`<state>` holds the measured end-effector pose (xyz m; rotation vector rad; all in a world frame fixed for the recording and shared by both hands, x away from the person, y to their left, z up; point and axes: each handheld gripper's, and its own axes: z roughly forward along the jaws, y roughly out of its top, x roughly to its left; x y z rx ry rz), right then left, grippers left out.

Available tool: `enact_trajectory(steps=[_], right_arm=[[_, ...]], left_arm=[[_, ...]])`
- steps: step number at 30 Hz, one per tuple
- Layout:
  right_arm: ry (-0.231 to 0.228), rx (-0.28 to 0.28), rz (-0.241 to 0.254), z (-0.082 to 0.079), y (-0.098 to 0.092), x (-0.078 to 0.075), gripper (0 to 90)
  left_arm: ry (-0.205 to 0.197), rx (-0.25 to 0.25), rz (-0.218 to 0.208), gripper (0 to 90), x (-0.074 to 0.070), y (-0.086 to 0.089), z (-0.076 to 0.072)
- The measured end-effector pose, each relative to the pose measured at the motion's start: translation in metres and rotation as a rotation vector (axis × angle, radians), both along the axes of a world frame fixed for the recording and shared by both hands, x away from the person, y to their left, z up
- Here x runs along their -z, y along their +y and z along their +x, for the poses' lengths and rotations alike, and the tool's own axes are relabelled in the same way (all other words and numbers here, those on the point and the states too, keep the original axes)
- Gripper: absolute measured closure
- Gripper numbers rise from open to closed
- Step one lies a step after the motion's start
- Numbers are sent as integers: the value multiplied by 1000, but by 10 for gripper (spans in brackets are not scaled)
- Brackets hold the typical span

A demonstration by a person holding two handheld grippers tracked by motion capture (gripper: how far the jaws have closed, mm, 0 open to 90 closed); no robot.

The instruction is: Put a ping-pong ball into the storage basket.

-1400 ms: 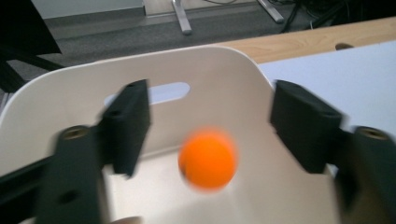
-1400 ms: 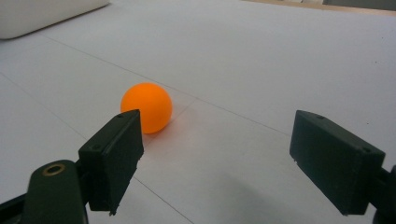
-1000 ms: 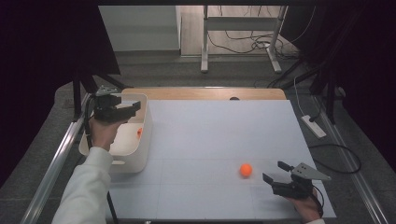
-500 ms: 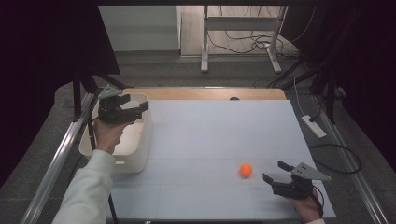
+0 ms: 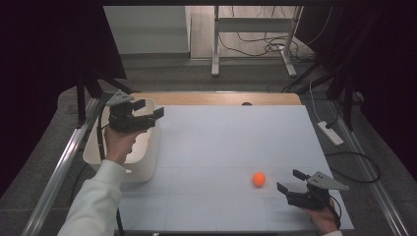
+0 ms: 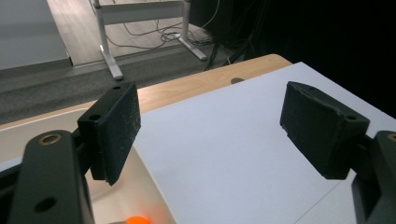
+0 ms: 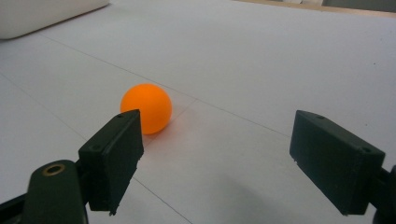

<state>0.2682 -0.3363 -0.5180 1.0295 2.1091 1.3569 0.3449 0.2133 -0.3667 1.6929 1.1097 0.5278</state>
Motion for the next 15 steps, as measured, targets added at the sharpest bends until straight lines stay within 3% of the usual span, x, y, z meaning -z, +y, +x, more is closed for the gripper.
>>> enact_trajectory(steps=[15], right_arm=[[-6, 2, -2, -1, 1, -1, 174]], left_arm=[[-14, 62, 11, 214, -4, -15, -8]])
